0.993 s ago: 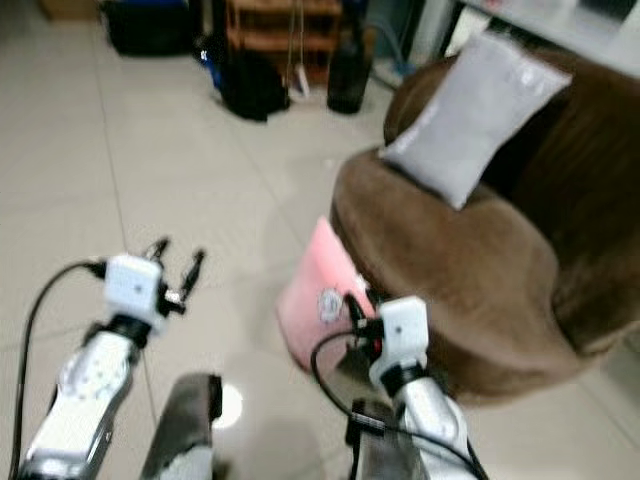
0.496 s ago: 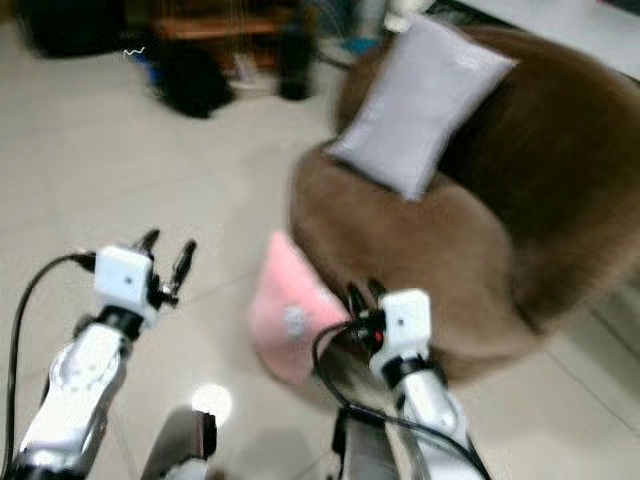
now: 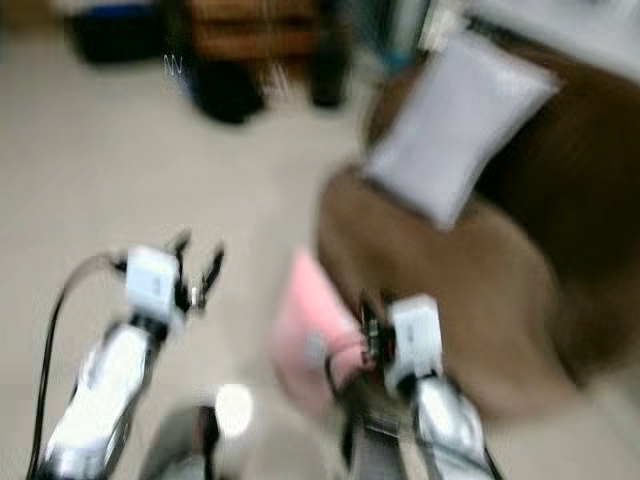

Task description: Move the pillow to the sofa from floor

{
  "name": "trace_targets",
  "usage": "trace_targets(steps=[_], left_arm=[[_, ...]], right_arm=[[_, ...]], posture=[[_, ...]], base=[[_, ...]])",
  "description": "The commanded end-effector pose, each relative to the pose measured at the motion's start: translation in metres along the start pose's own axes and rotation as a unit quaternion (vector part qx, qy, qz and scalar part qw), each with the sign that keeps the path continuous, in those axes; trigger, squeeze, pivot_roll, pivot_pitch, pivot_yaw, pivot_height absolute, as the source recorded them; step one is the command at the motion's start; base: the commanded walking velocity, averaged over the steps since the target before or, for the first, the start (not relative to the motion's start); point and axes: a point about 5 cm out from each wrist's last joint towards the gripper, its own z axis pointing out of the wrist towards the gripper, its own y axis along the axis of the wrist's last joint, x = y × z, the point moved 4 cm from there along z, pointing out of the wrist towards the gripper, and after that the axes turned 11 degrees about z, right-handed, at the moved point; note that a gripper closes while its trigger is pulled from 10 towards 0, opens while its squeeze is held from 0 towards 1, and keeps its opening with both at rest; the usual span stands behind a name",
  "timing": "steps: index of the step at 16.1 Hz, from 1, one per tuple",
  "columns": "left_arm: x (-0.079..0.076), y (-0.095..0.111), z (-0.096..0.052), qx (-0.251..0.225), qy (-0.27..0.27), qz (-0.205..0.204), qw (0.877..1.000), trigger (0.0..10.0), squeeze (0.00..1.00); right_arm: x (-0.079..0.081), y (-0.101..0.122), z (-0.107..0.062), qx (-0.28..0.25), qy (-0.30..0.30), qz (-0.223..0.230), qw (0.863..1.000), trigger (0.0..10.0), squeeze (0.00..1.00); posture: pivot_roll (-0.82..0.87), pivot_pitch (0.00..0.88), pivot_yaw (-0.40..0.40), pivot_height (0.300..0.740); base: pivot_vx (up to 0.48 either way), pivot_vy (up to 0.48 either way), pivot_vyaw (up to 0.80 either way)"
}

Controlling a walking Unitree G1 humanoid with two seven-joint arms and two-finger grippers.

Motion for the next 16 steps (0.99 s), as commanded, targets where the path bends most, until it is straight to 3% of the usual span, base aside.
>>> trace_targets(steps=[1,6,7,9,13,16], left_arm=[[0.008,-0.004,-0.004,0.010,0.008,0.008,1.000,10.0,0.00],[0.006,-0.005,-0.003,0.011,0.004,0.004,1.000,10.0,0.00],[0.006,-0.006,-0.003,0.011,0.004,0.005,1.000,10.0,0.00],[0.005,-0.007,-0.002,0.014,0.002,0.002,1.000,10.0,0.00],[-0.010,-0.018,-0.005,0.036,-0.038,0.003,0.999,10.0,0.00],[-0.009,-0.022,-0.001,0.042,-0.036,0.013,0.998,10.0,0.00]], right_arm=[[0.009,0.005,0.003,-0.011,0.017,0.000,1.000,10.0,0.00],[0.008,0.003,0.001,-0.007,0.020,-0.002,1.000,10.0,0.00],[0.003,0.001,0.002,-0.006,-0.002,0.017,1.000,10.0,0.00],[-0.001,0.000,0.002,-0.003,-0.012,0.011,1.000,10.0,0.00],[-0.016,-0.014,0.006,0.033,-0.051,0.007,0.998,10.0,0.00],[-0.018,-0.013,0.011,0.031,-0.061,0.015,0.998,10.0,0.00]], posture=[[0.05,0.047,-0.072,0.580],[0.05,0.046,-0.069,0.580],[0.05,0.045,-0.068,0.580],[0.04,0.043,-0.070,0.580],[0.04,0.043,-0.070,0.580],[0.05,0.039,-0.076,0.580]], base=[[0.307,0.000,0.80],[0.307,0.000,0.80],[0.307,0.000,0.00],[0.309,0.000,0.00],[0.000,0.000,0.00],[0.000,0.000,0.00]])
